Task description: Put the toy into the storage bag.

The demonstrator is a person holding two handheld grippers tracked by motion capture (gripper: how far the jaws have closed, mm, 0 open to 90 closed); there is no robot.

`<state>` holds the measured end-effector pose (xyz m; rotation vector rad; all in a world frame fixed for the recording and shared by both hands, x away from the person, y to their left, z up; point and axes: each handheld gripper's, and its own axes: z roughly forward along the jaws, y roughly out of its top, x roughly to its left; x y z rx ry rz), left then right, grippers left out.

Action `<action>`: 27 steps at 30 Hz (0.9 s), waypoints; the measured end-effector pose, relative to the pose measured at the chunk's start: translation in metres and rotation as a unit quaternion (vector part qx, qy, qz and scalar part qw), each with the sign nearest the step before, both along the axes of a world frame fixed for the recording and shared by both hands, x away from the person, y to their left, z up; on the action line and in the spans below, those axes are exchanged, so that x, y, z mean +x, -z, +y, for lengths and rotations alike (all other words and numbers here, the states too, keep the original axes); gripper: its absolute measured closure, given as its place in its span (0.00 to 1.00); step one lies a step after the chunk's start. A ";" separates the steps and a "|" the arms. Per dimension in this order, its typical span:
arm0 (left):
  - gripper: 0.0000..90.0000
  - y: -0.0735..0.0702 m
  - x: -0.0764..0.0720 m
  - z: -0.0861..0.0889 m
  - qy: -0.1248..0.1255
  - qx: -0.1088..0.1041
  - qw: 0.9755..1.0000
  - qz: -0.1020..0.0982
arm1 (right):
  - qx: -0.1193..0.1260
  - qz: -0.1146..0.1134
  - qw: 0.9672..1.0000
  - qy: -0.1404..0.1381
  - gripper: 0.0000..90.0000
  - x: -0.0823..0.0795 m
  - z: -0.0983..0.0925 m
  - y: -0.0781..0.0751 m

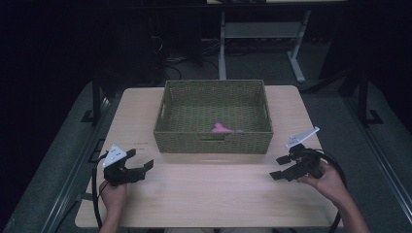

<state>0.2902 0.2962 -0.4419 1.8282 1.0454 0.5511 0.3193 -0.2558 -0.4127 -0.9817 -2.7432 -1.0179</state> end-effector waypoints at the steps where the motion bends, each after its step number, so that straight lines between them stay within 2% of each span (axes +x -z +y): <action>1: 0.15 0.000 0.000 0.000 0.000 0.000 1.000 0.000 | -0.001 0.000 1.000 0.001 0.30 -0.001 -0.001 0.001; 15: 0.15 0.000 -0.001 0.000 0.000 0.000 1.000 -0.001 | 0.006 0.001 1.000 0.025 0.30 -0.017 -0.016 0.015; 23: 0.15 0.000 -0.002 -0.001 0.001 -0.001 1.000 -0.002 | 0.019 -0.009 0.999 0.038 0.29 -0.033 -0.021 0.020; 25: 0.15 0.000 -0.002 -0.001 0.000 0.001 1.000 0.000 | 0.021 -0.020 0.999 0.035 0.29 -0.039 -0.020 0.020; 27: 0.15 -0.001 -0.003 -0.002 0.001 0.002 1.000 -0.003 | 0.013 -0.045 0.998 0.041 0.29 -0.045 -0.019 0.019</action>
